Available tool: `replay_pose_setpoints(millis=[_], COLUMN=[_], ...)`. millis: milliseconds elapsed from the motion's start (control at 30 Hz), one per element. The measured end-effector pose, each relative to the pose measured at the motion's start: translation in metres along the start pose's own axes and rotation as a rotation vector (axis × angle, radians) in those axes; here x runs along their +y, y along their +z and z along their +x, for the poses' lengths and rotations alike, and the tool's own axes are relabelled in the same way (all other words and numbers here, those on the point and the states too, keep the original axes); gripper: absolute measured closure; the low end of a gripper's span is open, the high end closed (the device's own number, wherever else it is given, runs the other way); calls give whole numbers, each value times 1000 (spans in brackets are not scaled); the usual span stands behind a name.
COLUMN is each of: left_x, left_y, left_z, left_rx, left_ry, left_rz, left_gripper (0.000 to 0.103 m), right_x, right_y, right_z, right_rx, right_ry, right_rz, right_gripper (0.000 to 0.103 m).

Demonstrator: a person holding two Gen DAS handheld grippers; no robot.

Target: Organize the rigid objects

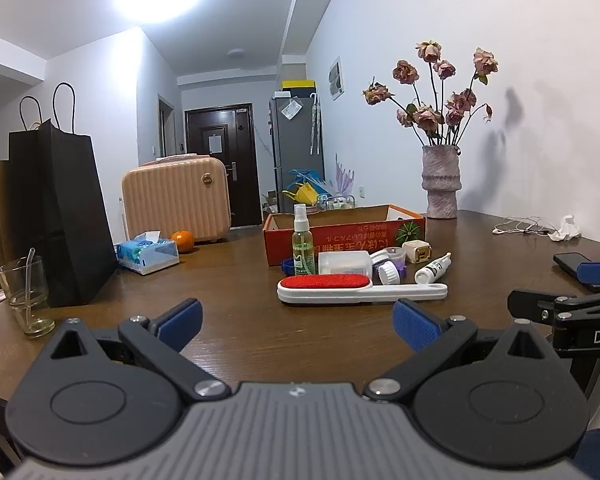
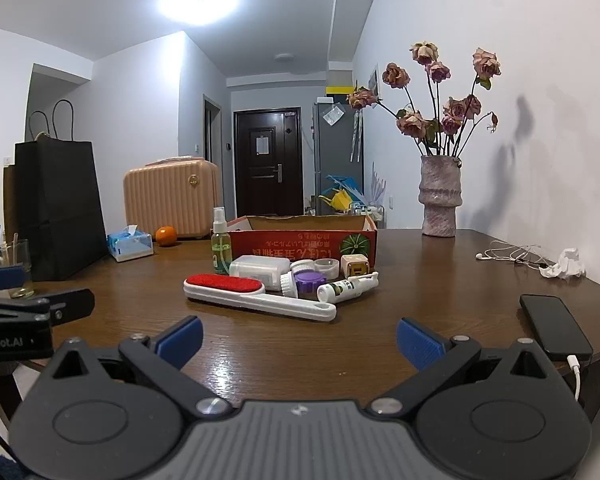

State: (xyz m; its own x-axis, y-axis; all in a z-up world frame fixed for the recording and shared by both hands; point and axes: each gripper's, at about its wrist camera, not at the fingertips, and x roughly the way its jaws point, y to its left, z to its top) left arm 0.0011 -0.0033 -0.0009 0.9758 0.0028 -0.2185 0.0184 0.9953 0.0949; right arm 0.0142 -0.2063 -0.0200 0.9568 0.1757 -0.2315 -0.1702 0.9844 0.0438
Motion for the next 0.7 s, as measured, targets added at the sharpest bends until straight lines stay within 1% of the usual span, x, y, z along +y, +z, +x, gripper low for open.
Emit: replay_pose_setpoints(millis=[700], left_x=[0], left_y=[-1], left_z=[0], left_rx=[10], left_ry=[0], left_rz=[-6], left_gripper=[0], right_x=[-4], right_y=[-1], right_z=[-3], right_rx=[-6], right_ry=[-6], right_rz=[8], right_gripper=[0])
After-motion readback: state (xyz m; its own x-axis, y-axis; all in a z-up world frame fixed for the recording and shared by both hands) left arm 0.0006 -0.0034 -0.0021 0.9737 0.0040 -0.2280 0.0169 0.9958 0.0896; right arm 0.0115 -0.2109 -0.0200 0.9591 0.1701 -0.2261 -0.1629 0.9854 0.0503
